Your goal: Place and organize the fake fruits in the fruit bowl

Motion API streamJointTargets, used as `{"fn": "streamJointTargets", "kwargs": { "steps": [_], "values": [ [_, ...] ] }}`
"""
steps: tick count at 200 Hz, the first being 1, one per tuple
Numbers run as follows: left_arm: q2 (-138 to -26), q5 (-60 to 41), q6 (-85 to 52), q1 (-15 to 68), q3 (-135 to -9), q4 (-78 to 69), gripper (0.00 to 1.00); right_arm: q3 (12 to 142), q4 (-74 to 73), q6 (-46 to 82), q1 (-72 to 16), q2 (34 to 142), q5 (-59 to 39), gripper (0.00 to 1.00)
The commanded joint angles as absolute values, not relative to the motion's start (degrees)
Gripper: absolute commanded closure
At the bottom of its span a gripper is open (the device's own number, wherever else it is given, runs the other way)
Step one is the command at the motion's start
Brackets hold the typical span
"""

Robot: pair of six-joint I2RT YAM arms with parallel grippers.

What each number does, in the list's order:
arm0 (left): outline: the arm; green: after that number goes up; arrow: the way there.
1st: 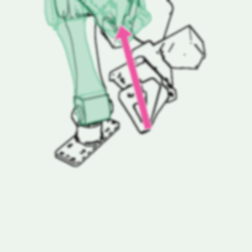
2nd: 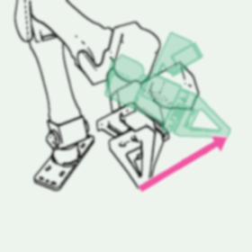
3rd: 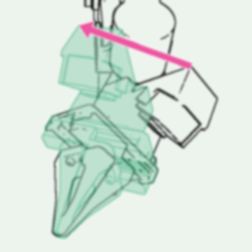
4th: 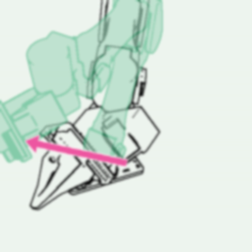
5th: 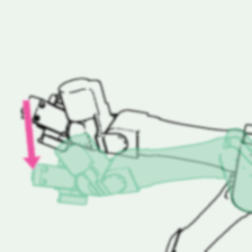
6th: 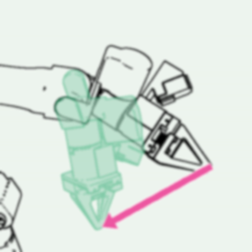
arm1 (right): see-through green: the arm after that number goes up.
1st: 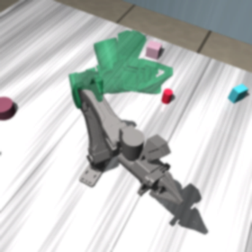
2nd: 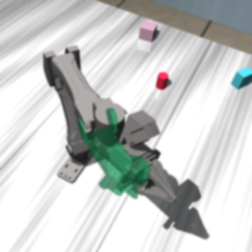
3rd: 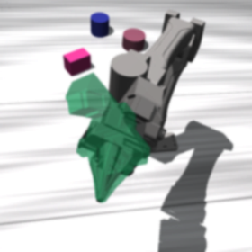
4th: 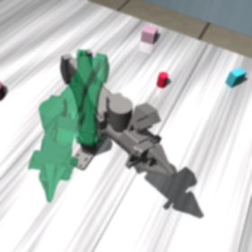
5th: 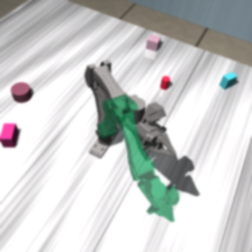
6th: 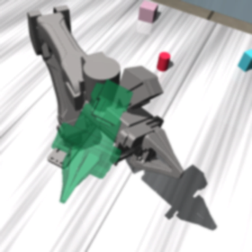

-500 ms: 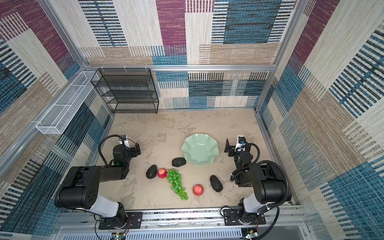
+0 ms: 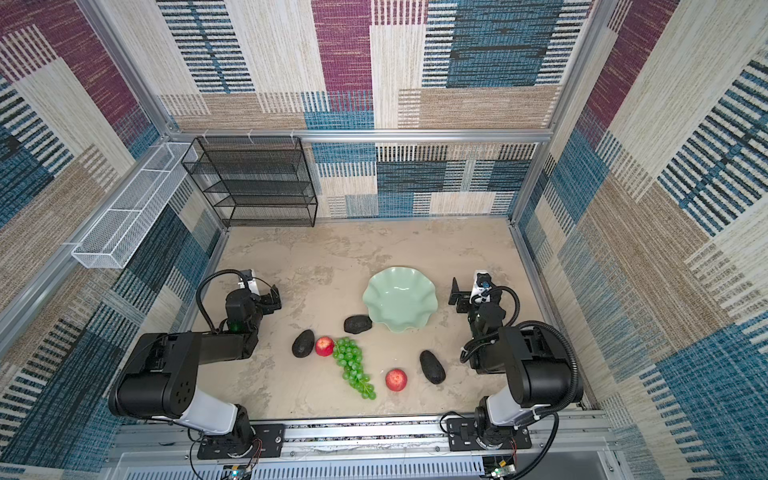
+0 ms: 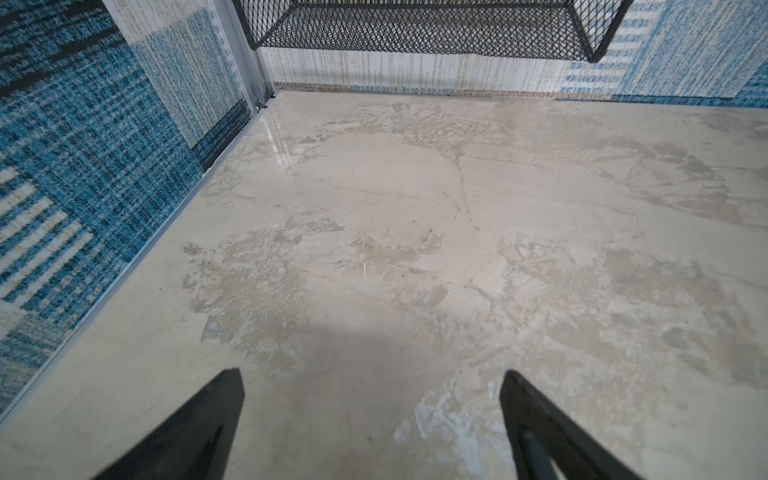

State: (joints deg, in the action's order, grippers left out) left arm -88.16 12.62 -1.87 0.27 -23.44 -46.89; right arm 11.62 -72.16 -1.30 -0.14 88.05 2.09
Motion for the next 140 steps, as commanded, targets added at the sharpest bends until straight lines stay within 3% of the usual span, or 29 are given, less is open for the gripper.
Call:
{"fn": "streamJointTargets", "kwargs": {
  "steps": [1, 45, 84, 105, 118, 140],
  "values": [
    [-88.13, 12.09, -1.67, 0.3, -23.47, -48.47, 0.01, 11.95, -73.98, -0.79, -0.18, 88.12, 1.93, 0.0],
    [-88.23, 11.87, -1.58, 0.31, -23.58, -48.28, 0.01, 12.57, -71.81, -0.52, -0.18, 86.67, 3.17, 0.0],
    [-88.13, 11.78, -1.58, 0.26, -23.56, -48.23, 0.04, 24.7, -41.7, 7.19, -0.18, 75.87, 9.73, 0.0],
    [-87.5, 12.26, -1.54, 0.38, -23.87, -47.83, 0.06, 29.99, -29.74, 18.06, -0.19, 69.65, 2.5, 0.0],
    [-83.66, 12.94, -0.61, 1.09, -27.8, -39.07, 0.08, 30.01, -26.97, 16.28, -0.22, 65.82, -8.09, 0.0],
    [-74.13, 13.12, -8.42, 2.64, -43.32, -4.75, 0.02, 30.68, -14.0, 18.02, -0.52, 58.52, -12.43, 0.0]
  ]
}}
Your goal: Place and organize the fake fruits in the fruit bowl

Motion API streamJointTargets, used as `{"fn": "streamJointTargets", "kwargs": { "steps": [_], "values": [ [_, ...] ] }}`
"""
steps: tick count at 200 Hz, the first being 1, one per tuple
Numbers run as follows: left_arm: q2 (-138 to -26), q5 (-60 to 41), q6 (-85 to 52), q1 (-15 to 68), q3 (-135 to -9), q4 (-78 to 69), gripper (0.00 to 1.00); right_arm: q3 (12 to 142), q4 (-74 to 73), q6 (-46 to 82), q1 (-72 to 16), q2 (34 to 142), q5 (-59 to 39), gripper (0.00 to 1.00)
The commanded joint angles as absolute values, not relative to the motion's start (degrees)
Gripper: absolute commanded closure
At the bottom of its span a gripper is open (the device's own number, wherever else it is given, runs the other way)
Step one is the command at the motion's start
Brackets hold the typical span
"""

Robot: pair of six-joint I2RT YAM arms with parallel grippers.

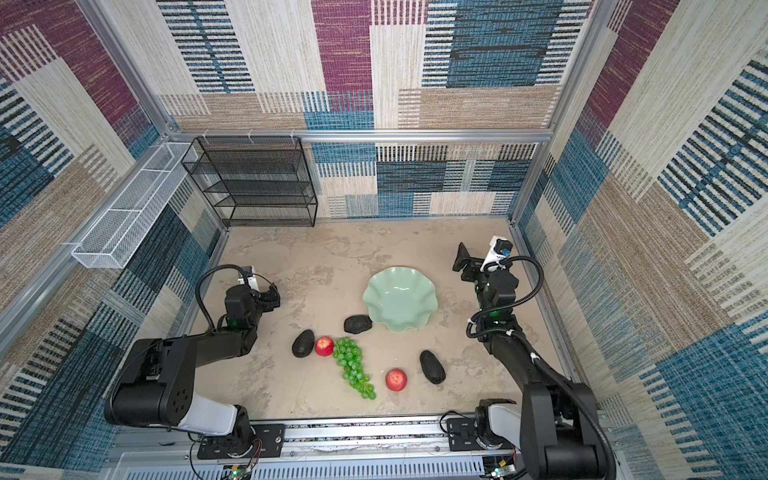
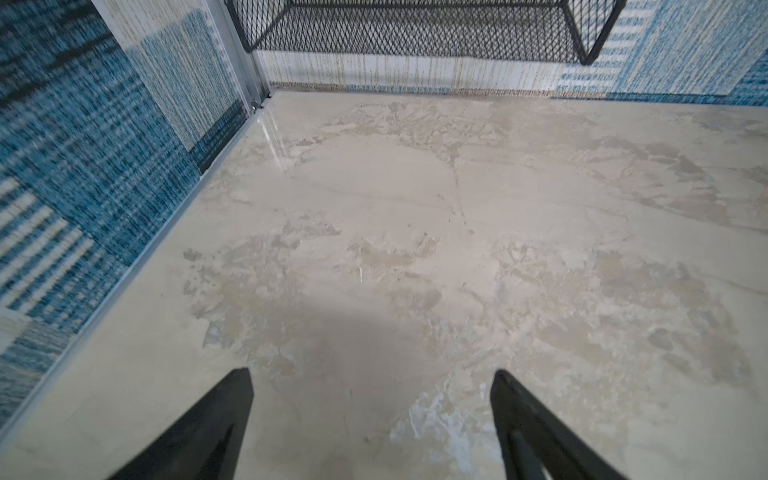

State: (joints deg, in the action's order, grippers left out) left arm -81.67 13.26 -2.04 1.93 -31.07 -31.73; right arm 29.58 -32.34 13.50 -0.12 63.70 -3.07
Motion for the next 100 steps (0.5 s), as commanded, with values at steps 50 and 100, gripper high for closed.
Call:
{"fn": "streamJointTargets", "kwargs": {
  "steps": [50, 100],
  "values": [
    [-55.16, 6.44, -8.42, 2.47, -48.1, 15.4, 0.01, 37.71, 23.73, 21.43, -15.99, 53.35, 0.86, 0.05],
    [-45.01, 9.01, -13.32, 2.46, -45.29, 17.01, 0.01, 39.89, 40.33, 40.89, -39.79, 55.38, 16.18, 0.07]
  ]
}}
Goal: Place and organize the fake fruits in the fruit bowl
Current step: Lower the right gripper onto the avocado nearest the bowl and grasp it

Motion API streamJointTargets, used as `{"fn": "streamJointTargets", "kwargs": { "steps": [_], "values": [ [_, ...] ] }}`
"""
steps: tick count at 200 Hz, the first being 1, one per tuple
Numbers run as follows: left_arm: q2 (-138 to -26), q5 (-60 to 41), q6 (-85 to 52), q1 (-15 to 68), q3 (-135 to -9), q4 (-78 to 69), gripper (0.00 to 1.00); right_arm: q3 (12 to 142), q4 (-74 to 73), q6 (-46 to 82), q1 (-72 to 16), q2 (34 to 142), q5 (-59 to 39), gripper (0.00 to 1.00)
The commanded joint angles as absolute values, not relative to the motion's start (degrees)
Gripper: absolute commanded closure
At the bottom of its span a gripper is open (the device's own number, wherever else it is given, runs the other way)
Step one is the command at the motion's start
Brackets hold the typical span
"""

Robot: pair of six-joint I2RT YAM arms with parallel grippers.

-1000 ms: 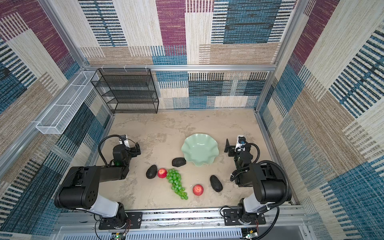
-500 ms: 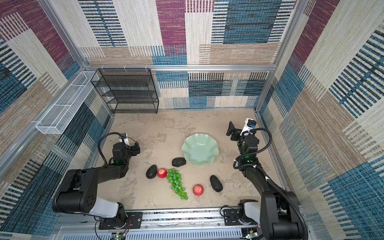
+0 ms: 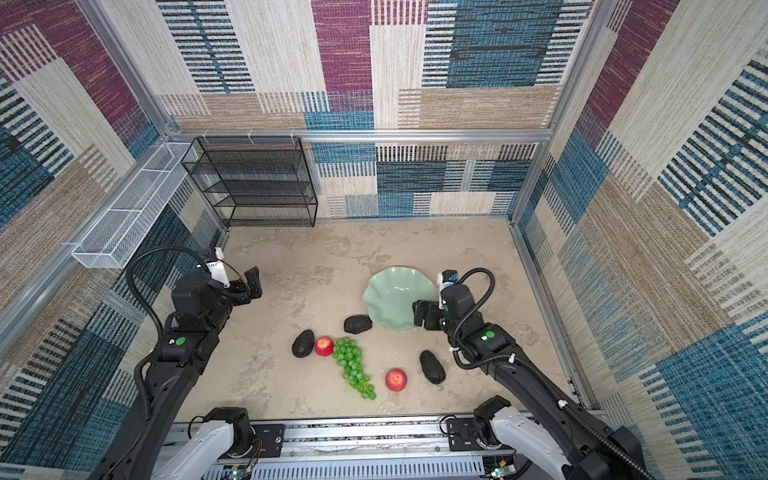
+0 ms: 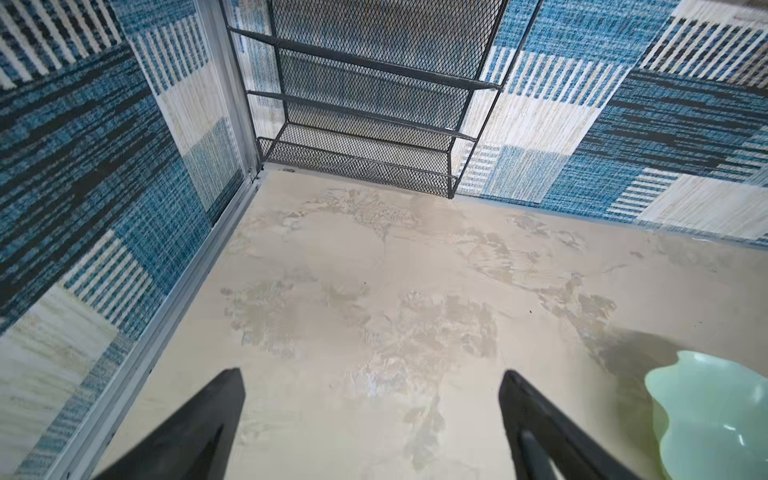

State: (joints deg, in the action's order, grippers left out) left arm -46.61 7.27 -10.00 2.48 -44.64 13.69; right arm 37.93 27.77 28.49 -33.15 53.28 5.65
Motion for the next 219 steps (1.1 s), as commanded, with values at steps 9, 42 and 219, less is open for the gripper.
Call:
{"fn": "streamJointTargets", "kwargs": {
  "steps": [9, 42, 219],
  "values": [
    [-45.0, 9.17, -13.43, 2.46, -45.99, 18.32, 0.01, 39.98, 42.27, 44.4, -43.35, 57.11, 18.42, 0.06],
    [-45.24, 8.87, -13.89, 2.46, -47.75, 20.99, 0.01, 38.34, 45.66, 54.58, -51.22, 61.33, 20.45, 0.06],
    [-48.55, 6.5, -15.39, 0.88, -48.03, 21.35, 0.01, 38.63, 45.39, 55.1, -53.44, 54.89, 24.65, 0.55]
  ]
}}
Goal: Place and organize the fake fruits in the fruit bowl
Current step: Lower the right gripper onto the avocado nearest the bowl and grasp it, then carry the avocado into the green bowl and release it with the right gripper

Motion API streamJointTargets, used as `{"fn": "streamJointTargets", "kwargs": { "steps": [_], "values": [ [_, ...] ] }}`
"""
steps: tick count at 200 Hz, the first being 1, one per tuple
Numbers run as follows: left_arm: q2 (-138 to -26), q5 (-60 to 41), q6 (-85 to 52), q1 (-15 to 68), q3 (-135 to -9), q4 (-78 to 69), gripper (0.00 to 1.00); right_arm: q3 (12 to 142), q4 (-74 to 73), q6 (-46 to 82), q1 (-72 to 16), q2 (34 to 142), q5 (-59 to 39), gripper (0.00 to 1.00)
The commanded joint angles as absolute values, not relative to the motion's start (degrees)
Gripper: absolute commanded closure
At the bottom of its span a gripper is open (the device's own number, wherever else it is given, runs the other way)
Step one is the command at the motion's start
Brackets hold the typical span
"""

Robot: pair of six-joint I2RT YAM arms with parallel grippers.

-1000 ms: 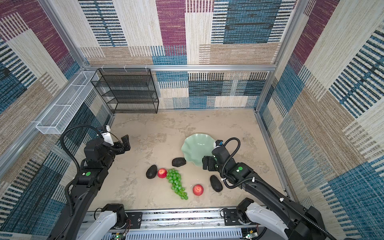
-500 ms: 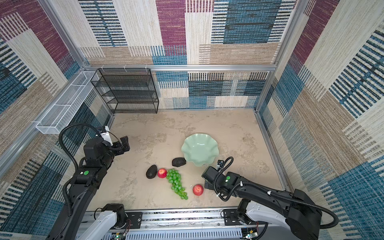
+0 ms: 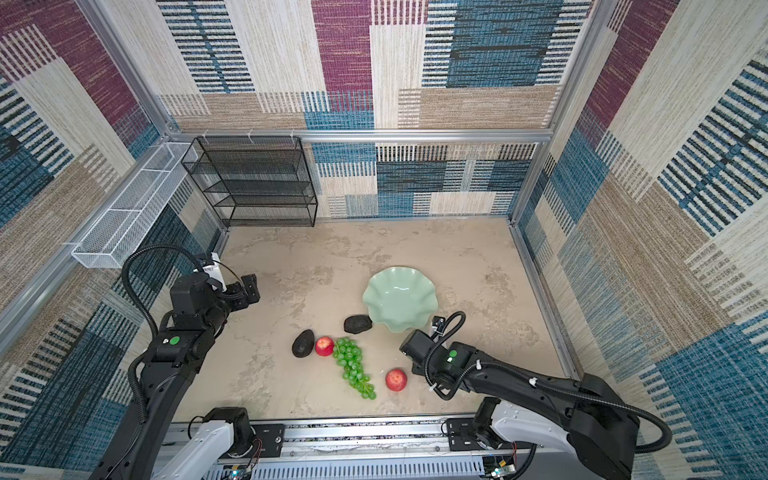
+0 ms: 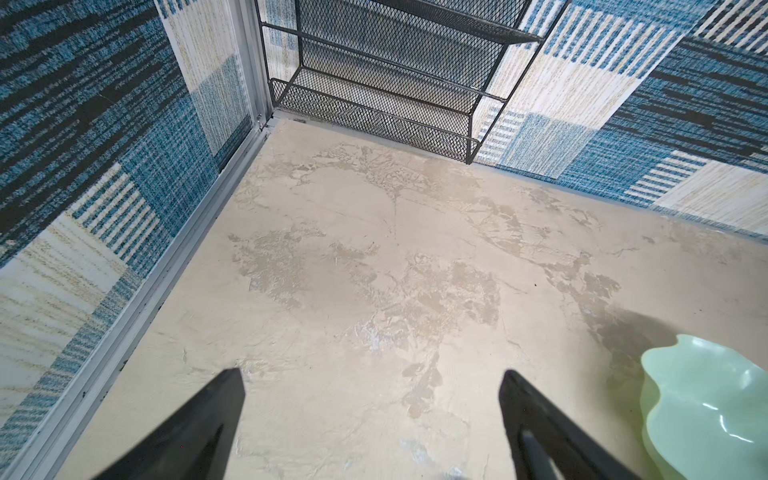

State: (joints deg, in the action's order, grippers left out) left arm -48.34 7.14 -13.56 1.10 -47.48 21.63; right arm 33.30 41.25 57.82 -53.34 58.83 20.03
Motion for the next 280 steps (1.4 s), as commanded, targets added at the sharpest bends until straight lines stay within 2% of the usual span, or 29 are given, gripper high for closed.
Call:
{"fn": "streamJointTargets", "kwargs": {
  "steps": [1, 25, 55, 80, 104, 149, 184, 224, 240, 261, 280],
  "values": [
    [-48.62, 6.5, -15.39, 0.88, -48.1, 21.36, 0.01, 38.87, 45.33, 54.93, -53.44, 54.73, 24.72, 0.55],
    [-49.14, 5.63, -16.11, 0.63, -48.11, 21.45, 0.01, 44.4, 38.28, 46.99, -52.11, 56.26, 25.24, 0.54],
    [-49.66, 4.43, -16.61, 0.54, -48.33, 21.77, 0.01, 47.93, 22.05, 35.53, -43.14, 66.51, 16.12, 0.54],
    [-49.87, 4.24, -16.71, 0.53, -48.27, 22.05, 0.01, 51.34, 14.14, 29.67, -39.96, 76.44, 12.93, 0.54],
    [-50.68, 3.76, -16.72, 0.54, -48.59, 22.31, 0.01, 54.31, 10.62, 26.07, -38.35, 85.64, 11.07, 0.53],
    [-53.26, 3.1, -16.45, 0.53, -49.48, 23.94, 0.02, 54.5, 4.24, 24.71, -35.2, 95.72, 7.48, 0.5],
    [-57.43, -0.87, -16.69, 0.58, -50.93, 26.53, 0.03, 54.41, 2.04, 24.49, -34.47, 100.18, 6.72, 0.39],
    [-62.18, -9.47, -20.09, 0.63, -51.68, 35.59, 0.1, 54.05, 0.62, 24.43, -33.42, 100.74, 5.13, 0.24],
    [-61.2, -12.21, -21.76, 1.17, -50.51, 37.8, 0.12, 54.38, 0.76, 23.7, -32.84, 98.82, 5.25, 0.21],
    [-59.55, -12.44, -22.76, 3.48, -49.45, 41.31, 0.13, 55.18, 1.32, 22.66, -31.94, 93.55, 8.28, 0.08],
    [-58.72, -11.4, -23.84, 6.16, -48.42, 44.36, 0.13, 55.54, 0.67, 21.79, -31.0, 88.87, 9.31, 0.02]
  ]
}}
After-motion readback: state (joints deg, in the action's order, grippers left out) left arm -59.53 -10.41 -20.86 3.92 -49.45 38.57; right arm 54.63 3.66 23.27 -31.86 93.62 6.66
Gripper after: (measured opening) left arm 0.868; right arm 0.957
